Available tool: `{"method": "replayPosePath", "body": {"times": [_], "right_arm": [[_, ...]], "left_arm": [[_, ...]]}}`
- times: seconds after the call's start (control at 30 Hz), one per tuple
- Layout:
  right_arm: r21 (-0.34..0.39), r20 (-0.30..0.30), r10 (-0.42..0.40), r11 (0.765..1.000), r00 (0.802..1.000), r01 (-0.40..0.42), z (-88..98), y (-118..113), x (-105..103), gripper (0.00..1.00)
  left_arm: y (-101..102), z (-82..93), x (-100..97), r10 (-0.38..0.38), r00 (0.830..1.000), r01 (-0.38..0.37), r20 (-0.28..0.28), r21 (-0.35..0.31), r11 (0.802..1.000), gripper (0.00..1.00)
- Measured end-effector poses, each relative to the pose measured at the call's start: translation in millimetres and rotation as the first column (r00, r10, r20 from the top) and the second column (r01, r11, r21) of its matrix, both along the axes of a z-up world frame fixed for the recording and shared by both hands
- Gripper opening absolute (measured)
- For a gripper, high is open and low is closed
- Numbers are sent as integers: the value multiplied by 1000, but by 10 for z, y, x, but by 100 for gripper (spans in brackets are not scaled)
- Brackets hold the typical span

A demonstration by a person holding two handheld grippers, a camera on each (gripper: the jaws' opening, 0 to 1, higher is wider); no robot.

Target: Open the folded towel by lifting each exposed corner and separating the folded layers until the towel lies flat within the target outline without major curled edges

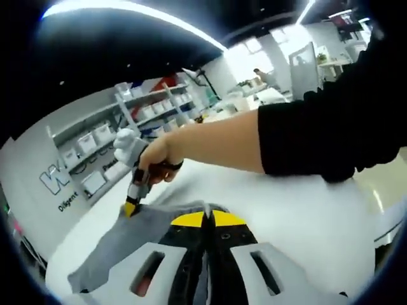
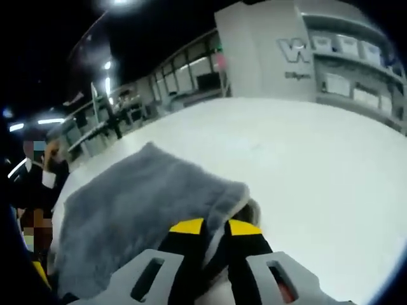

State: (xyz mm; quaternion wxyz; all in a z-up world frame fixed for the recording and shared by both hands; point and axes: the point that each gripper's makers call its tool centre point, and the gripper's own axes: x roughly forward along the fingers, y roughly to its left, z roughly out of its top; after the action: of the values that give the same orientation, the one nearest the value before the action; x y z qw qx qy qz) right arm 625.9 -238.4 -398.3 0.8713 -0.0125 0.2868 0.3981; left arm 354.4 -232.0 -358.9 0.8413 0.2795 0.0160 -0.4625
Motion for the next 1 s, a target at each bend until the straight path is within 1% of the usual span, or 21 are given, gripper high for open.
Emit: {"method": "replayPosePath", "body": {"times": [0.13,0.2,0.23,0.33,0.4,0.47,0.53,0.57,0.6,0.63,0.67,0.7,0.73,0.8,0.87,1.0], "right_arm": [[28,7,4,1000,1000,-4,68,22,-47,6],[51,0,5,999,1000,-5,69,29,-54,8],[51,-6,2,999,1000,-2,53,19,-36,10],[24,-34,-17,1000,999,17,-76,-45,1,16],[31,-48,-28,999,998,29,-115,-53,-17,19],[61,-56,-33,997,998,36,-93,-27,-49,20],[88,-49,-46,995,998,50,-50,-22,-24,28],[105,-47,-53,993,997,58,-30,14,-77,31],[112,-53,-51,992,997,57,-17,22,-96,29],[119,-52,-46,992,998,52,-4,55,-158,25],[123,-50,-43,991,998,49,12,70,-180,18],[126,-50,-42,991,998,48,20,88,-206,13],[134,-51,-41,990,998,48,32,102,-221,11],[145,-60,-34,989,998,42,30,146,-269,9],[131,-51,-25,991,998,31,9,167,-314,6],[137,-50,-48,989,998,55,30,151,-327,0]], "left_arm": [[42,66,-10,2,1000,-2,9,-21,1000,1],[44,81,-13,2,1000,-2,11,-28,1000,1],[44,81,-13,2,1000,-1,12,-28,1000,1],[47,60,-9,4,1000,-3,9,-25,1000,1],[49,45,-14,4,1000,-4,5,-22,1000,1],[51,39,-18,4,1000,-4,3,-21,1000,1],[50,38,-19,3,1000,-3,3,-21,1000,1],[51,39,-18,4,1000,-4,3,-21,1000,1],[53,40,-18,4,1000,-4,3,-23,1000,1],[55,39,-16,4,1000,-4,3,-23,1000,1],[60,36,-13,5,1000,-5,3,-23,1000,1],[66,33,-8,6,1000,-6,4,-23,1000,1],[74,30,-2,8,1000,-8,4,-23,1000,1],[83,28,1,10,1000,-10,1,-23,1000,1],[93,23,5,14,1000,-14,2,-16,1000,1],[107,40,-2,15,1000,-15,-3,-21,1000,1]]}}
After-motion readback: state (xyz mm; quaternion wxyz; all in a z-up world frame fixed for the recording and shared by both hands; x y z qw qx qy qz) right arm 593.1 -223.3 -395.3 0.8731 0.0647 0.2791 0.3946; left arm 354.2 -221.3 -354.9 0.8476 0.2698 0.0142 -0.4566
